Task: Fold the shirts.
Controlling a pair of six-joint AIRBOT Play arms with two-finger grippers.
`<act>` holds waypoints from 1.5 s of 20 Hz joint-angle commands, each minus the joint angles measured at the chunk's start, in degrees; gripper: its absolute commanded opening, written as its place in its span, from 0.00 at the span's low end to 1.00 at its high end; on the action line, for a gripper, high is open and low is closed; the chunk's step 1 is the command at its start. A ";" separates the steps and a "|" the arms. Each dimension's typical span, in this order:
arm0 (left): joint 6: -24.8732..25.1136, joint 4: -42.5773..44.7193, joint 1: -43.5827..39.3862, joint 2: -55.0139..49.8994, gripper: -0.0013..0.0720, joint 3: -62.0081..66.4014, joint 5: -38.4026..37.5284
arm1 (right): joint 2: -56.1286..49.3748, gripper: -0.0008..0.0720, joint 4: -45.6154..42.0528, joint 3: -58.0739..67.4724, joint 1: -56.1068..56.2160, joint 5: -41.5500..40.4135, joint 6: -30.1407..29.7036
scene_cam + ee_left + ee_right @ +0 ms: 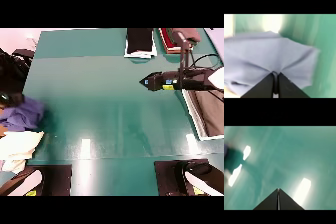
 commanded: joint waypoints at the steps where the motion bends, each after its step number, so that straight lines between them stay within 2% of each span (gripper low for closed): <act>1: 0.13 -7.45 -0.28 7.56 0.05 12.74 -0.52 | 2.36 0.04 0.61 3.96 -0.98 -3.76 0.33; 3: 1.11 -7.76 -4.50 10.03 0.05 20.98 -2.05 | 2.40 0.04 0.59 9.44 -2.86 -2.86 0.33; 5: 1.11 -7.76 -12.57 10.27 0.05 27.43 -4.04 | 2.38 0.04 0.52 14.23 -5.31 -2.05 0.33; 9: 1.07 -7.76 -32.26 8.33 0.05 29.09 -3.04 | 2.40 0.04 0.50 21.53 -11.43 -0.04 0.33; 14: 1.16 -7.74 -54.82 -5.42 0.05 29.03 -1.36 | 2.45 0.04 0.57 24.79 -17.16 5.62 0.35; 16: 3.30 -7.76 -61.86 -13.00 0.05 29.03 1.64 | 2.43 0.04 0.52 24.68 -18.03 7.43 0.35; 17: 3.32 -7.82 -64.32 -16.48 0.16 29.03 3.65 | 2.38 0.04 0.50 24.68 -18.47 8.37 0.35; 18: 3.13 -8.15 -65.72 -18.97 0.59 29.05 5.35 | 2.38 0.04 0.31 24.68 -18.45 9.01 0.35; 19: 2.40 -8.26 -65.96 -20.65 0.80 29.05 6.34 | 2.40 0.04 -0.02 24.68 -18.45 9.27 0.33; 22: 0.83 -7.65 -60.22 -20.63 0.80 29.42 3.43 | 2.38 0.04 -0.04 24.68 -18.45 11.41 0.33; 26: -1.99 -8.35 -41.42 -19.23 0.80 29.22 -6.99 | 2.49 0.04 -6.62 23.74 -18.45 19.89 0.37; 30: -1.46 -15.19 -26.93 -19.23 0.80 23.41 -9.29 | 5.73 0.04 -12.31 7.32 -18.49 23.10 2.34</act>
